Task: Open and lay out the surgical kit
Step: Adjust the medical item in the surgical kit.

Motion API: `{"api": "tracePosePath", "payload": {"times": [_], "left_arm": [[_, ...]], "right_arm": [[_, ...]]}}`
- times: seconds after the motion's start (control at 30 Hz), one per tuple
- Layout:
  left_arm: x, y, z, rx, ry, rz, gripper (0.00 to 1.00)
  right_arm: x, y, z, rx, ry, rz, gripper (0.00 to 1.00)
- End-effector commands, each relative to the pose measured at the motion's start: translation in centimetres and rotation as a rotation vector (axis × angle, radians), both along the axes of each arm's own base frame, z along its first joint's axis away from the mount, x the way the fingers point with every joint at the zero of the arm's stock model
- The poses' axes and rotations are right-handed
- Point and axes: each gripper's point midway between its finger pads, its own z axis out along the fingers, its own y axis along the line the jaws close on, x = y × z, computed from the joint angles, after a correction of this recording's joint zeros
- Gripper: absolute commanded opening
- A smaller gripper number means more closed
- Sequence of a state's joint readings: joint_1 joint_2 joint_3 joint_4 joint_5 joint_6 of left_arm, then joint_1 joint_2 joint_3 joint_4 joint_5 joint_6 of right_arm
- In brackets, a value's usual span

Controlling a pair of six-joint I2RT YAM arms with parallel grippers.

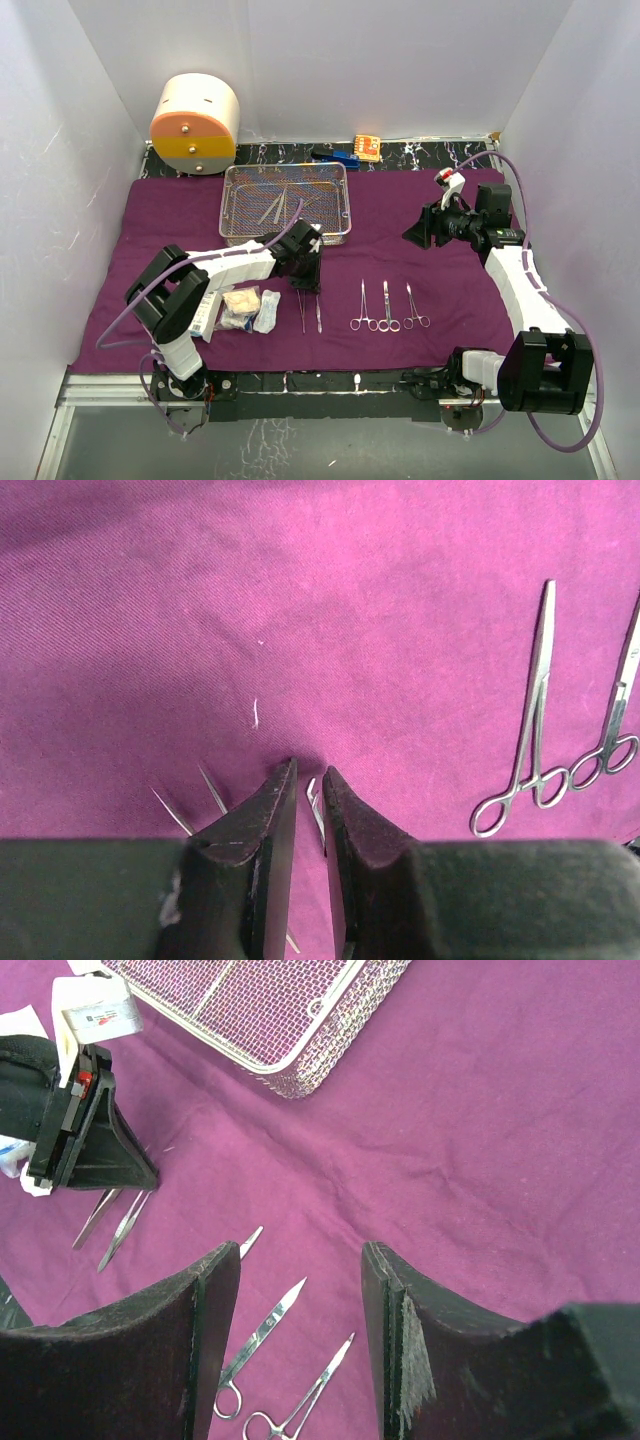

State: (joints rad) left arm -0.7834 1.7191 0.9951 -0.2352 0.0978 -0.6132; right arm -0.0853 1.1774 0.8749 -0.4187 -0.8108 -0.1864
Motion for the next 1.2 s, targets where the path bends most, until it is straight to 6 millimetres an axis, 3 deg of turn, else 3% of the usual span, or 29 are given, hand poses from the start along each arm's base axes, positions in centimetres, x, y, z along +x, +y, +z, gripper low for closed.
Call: {"api": "tracePosePath", "payload": {"times": [0.0, 0.27, 0.43, 0.7, 0.97, 1.17], "left_arm": [[-0.9, 0.5, -0.6, 0.003, 0.031, -0.01, 0.16], [-1.4, 0.6, -1.1, 0.007, 0.048, -0.016, 0.15], [-1.2, 0.2, -0.6, -0.007, 0.036, -0.027, 0.06], [-0.6, -0.8, 1.0, -0.064, -0.014, -0.069, 0.0], [-0.8, -3.3, 4.6, -0.252, -0.113, -0.224, 0.0], [-1.9, -3.2, 3.9, -0.335, -0.152, -0.345, 0.0]], "right_arm": [[0.4, 0.2, 1.6, -0.008, -0.077, 0.021, 0.49], [0.3, 0.1, 1.4, -0.013, -0.077, 0.018, 0.49], [0.3, 0.2, 1.2, -0.012, -0.074, 0.021, 0.49], [0.4, 0.3, 1.4, -0.009, -0.073, 0.034, 0.49], [0.8, 0.9, 2.7, -0.017, -0.132, 0.071, 0.48], [0.8, 1.7, 1.9, -0.01, -0.108, 0.095, 0.47]]}}
